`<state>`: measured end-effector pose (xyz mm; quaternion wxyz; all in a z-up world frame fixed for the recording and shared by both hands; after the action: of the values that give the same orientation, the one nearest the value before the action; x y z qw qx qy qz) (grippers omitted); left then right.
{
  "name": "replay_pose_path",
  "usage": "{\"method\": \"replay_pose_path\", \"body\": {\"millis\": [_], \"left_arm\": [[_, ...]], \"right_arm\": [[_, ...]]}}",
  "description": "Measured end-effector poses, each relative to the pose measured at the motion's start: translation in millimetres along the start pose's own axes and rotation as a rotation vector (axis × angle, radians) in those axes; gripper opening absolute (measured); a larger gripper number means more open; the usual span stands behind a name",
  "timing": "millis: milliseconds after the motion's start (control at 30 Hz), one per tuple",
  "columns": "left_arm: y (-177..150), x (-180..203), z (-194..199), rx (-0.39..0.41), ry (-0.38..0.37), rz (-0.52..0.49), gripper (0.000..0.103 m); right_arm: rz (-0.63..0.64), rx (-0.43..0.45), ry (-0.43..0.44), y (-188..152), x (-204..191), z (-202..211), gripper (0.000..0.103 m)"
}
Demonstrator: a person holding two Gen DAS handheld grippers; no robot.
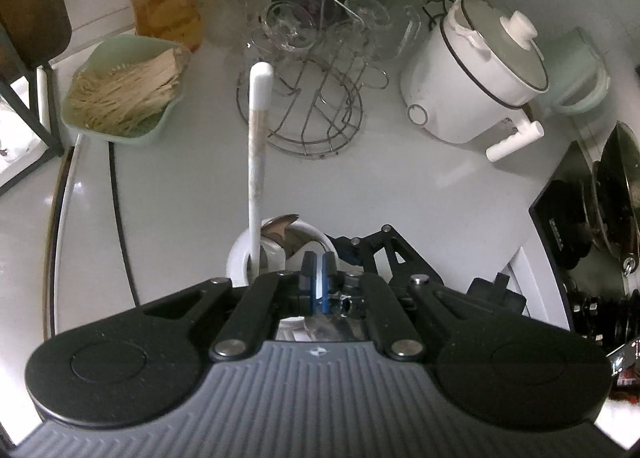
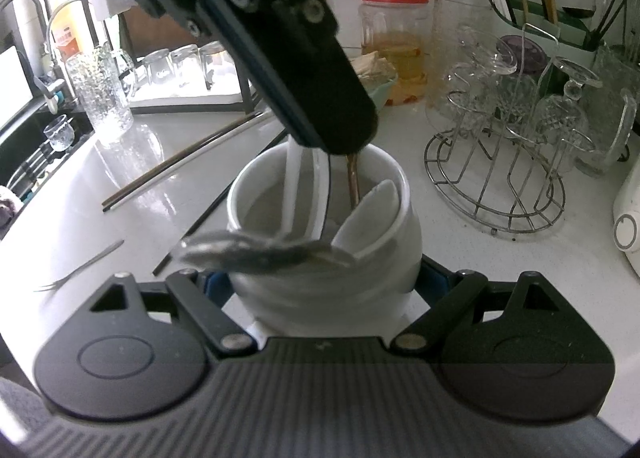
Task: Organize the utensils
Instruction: 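Lower the white ceramic spoon into the white mug and open the left tool, then move the left tool back to the metal fork on the counter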
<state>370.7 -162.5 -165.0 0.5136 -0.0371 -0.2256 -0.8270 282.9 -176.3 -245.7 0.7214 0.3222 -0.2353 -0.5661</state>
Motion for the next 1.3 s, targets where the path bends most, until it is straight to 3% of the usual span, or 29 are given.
{"method": "replay_pose_path", "body": {"millis": [300, 767, 1300], "left_arm": [[-14, -15, 40, 0.174, 0.016, 0.038, 0.004], [-90, -67, 94, 0.409, 0.123, 0.161, 0.004], [-167, -136, 83, 0.448, 0.185, 0.292, 0.004]], "right_arm": [[-0.001, 0.000, -0.001, 1, 0, 0, 0.092], [-0.024, -0.009, -0.018, 2, -1, -2, 0.092], [-0.073, -0.018, -0.074, 1, -4, -2, 0.092]]}}
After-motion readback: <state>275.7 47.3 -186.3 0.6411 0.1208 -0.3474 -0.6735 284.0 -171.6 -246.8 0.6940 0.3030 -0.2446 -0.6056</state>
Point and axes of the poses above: each gripper's, at about its wrist camera, not at the fingertips, and z roughly against the way its jaws point, x to its right, y to its top, the point moved 6 cm from there along -z, roughly the way its jaws point, and after that the axes turned 2 degrees about -y, right-handed, at the moved point
